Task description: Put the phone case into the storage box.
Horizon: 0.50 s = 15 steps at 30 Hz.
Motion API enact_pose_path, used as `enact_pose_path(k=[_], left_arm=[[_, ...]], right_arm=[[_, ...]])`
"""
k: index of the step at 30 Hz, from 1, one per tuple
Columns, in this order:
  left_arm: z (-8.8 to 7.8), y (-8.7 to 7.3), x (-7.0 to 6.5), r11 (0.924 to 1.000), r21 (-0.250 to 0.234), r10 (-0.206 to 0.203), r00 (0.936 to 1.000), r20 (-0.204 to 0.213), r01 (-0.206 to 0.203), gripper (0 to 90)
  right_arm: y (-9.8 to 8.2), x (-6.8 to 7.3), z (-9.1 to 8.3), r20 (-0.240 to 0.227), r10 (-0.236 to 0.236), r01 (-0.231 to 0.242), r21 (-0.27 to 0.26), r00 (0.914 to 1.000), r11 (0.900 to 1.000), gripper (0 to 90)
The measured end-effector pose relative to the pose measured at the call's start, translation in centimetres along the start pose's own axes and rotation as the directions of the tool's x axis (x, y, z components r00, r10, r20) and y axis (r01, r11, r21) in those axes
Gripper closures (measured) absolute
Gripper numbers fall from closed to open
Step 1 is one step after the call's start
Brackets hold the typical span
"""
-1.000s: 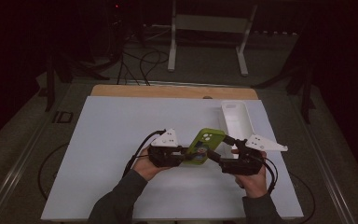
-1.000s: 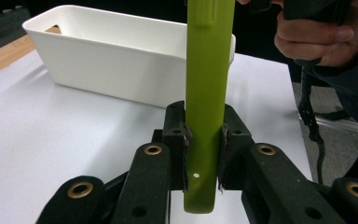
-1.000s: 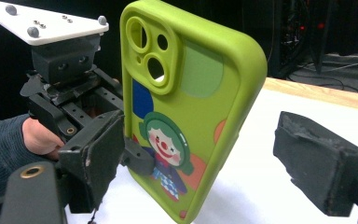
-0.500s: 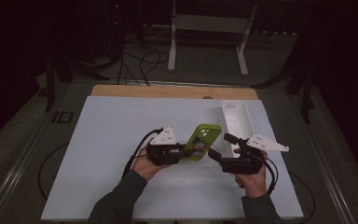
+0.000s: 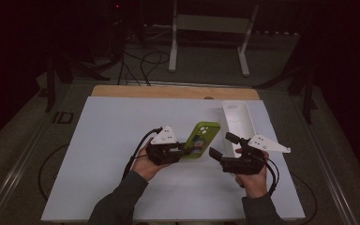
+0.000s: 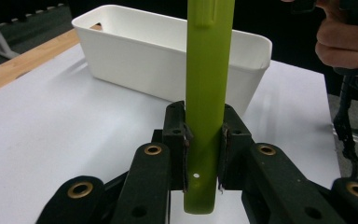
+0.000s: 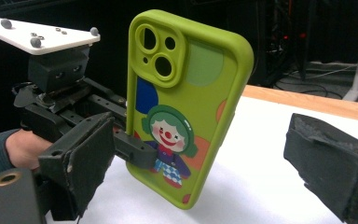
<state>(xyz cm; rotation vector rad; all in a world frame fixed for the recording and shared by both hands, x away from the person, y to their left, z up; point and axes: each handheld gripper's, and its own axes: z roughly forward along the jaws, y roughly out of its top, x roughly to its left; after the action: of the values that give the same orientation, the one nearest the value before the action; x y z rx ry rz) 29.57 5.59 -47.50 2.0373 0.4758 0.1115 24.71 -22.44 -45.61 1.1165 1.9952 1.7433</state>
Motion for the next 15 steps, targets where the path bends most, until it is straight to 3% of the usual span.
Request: enact_pose_path(k=[9,10,11,15], left_arm=[[-0.14,0.05,-0.12,0.9999,-0.011,-0.005,0.9999,-0.016,0.005,77.6],[-0.25,0.06,-0.27,0.9997,-0.024,-0.012,0.9993,-0.037,0.011,77.6],[-0.27,0.07,-0.27,0.9996,-0.026,-0.011,0.9992,-0.039,0.01,77.6],[-0.31,0.13,-0.42,0.9996,-0.029,-0.008,0.9983,-0.058,0.006,77.6]], right_arm=[[-0.03,0.11,-0.02,0.016,0.001,-0.001,-0.008,0.9999,1.0,8.5],[-0.03,0.11,-0.02,0.016,0.001,-0.001,-0.008,0.9999,1.0,8.5],[-0.02,0.21,-0.05,0.036,-0.007,0.007,-0.013,0.9993,1.0,8.5],[-0.01,0.26,-0.02,0.041,-0.007,0.008,-0.014,0.9991,1.0,8.4]])
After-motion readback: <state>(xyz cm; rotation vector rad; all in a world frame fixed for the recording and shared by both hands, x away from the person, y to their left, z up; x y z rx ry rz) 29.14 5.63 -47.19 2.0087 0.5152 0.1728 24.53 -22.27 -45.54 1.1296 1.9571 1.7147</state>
